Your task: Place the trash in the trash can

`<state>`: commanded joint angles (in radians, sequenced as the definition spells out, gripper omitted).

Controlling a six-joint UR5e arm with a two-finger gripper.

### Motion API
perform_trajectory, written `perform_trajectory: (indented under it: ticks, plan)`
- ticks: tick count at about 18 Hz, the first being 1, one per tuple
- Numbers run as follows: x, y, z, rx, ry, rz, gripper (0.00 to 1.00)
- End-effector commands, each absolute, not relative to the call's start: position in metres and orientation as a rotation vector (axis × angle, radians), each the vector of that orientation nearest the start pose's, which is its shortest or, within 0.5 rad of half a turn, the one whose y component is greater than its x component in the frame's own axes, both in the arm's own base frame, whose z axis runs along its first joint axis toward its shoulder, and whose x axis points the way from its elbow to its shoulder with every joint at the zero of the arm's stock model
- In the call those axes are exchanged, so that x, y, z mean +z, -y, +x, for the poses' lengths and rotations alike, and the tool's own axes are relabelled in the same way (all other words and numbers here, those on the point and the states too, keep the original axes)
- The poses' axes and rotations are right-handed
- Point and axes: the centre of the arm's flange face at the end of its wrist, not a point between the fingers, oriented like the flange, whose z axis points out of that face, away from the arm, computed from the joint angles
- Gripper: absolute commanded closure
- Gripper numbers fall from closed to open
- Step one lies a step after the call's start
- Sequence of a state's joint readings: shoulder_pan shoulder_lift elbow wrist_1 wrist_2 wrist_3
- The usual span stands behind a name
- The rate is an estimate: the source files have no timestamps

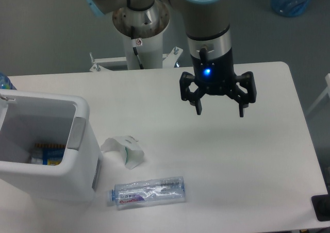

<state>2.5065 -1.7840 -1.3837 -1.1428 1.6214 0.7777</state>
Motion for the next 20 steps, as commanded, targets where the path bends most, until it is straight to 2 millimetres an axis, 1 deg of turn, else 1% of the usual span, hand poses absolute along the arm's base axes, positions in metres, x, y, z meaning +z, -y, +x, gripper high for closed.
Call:
perform_trajectory:
  ticks: [3,5,7,9,16,18,20]
  plan:
    - [0.515,-0.466,-0.419,0.482,0.241,-2.863,0.0]
    - [0.511,-0.467,-0.418,0.474,0.252,-2.866,0.0]
    - [0.507,-0.471,-0.422,0.491,0.252,-2.85,0.0]
    - [0.498,-0.477,-0.426,0.526,0.246,-2.821,0.0]
    - [0.45,-0.48,-0.42,0.512,0.333,-2.808,0.0]
    - [0.439,-0.49,-0.415,0.496,0.288,-2.826,0.0]
    - [0.419,-0.498,-0.41,0.47,0.199,-2.872,0.0]
